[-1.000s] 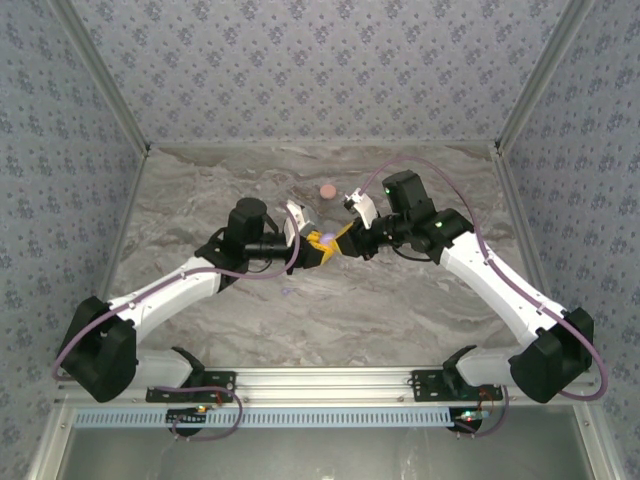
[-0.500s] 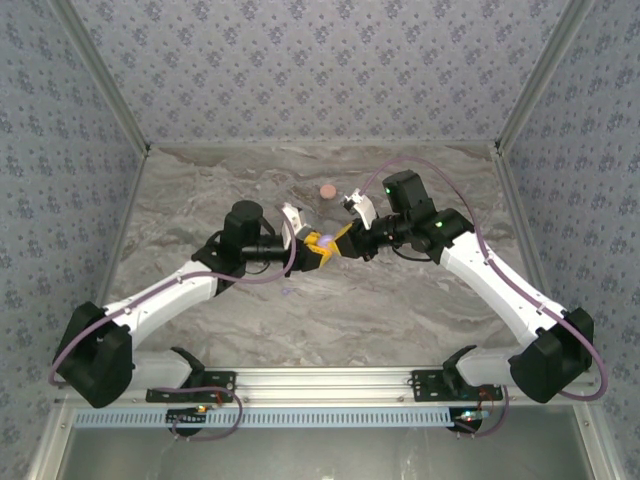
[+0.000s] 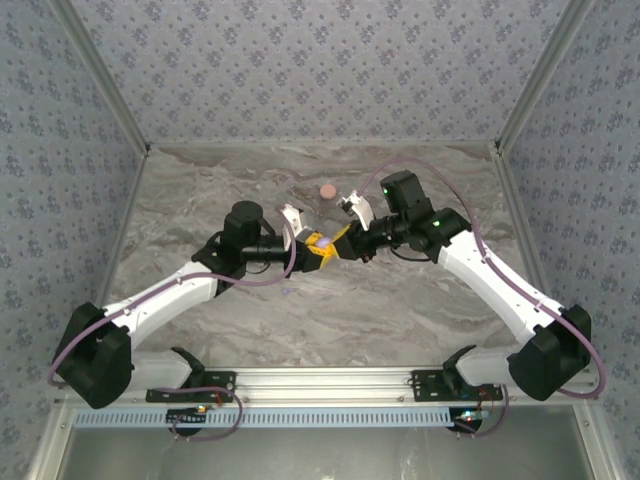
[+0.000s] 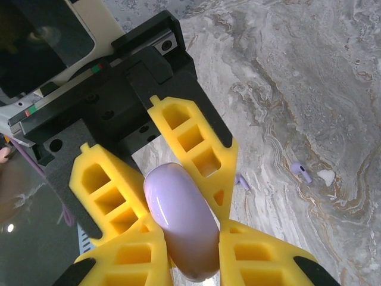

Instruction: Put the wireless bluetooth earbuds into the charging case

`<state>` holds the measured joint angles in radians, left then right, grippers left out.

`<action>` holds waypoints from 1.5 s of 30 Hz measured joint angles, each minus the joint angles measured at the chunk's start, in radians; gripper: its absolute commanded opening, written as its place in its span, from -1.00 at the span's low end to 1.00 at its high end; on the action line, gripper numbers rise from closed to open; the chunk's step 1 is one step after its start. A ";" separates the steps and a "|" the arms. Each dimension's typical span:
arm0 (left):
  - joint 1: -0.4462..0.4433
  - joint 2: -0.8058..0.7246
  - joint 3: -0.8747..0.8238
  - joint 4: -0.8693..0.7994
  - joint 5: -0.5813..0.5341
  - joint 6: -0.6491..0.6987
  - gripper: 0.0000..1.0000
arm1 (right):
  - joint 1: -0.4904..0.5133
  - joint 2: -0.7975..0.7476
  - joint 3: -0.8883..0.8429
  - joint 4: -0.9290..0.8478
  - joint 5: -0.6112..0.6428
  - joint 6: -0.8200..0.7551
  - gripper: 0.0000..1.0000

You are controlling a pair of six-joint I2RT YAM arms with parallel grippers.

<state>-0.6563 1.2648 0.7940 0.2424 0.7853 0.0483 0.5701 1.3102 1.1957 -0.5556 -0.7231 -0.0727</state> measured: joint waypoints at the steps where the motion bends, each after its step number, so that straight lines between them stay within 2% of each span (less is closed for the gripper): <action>1: 0.000 0.000 0.000 0.000 0.001 0.001 -0.53 | 0.000 0.000 0.000 -0.002 0.000 0.000 -0.66; 10: 0.000 0.000 0.000 0.000 0.004 0.014 -0.92 | 0.000 -0.006 0.000 -0.003 0.007 -0.003 -0.58; 14: 0.000 0.000 -0.004 0.016 0.003 0.026 -0.98 | 0.000 -0.014 0.000 -0.002 0.022 0.003 -0.47; 25: -0.014 -0.008 -0.021 0.016 -0.035 0.091 -1.00 | -0.003 -0.037 -0.025 0.021 0.075 0.050 -0.14; 36: -0.014 -0.014 -0.031 0.014 -0.037 0.101 -1.00 | -0.019 -0.049 -0.037 0.039 0.107 0.065 0.01; 45: -0.014 -0.021 -0.037 0.015 -0.039 0.101 -1.00 | -0.019 -0.043 -0.037 0.039 0.106 0.065 0.03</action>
<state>-0.6701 1.2442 0.7574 0.2573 0.7467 0.1490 0.5510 1.2675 1.1591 -0.5171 -0.6170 -0.0074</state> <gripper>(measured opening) 0.220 0.522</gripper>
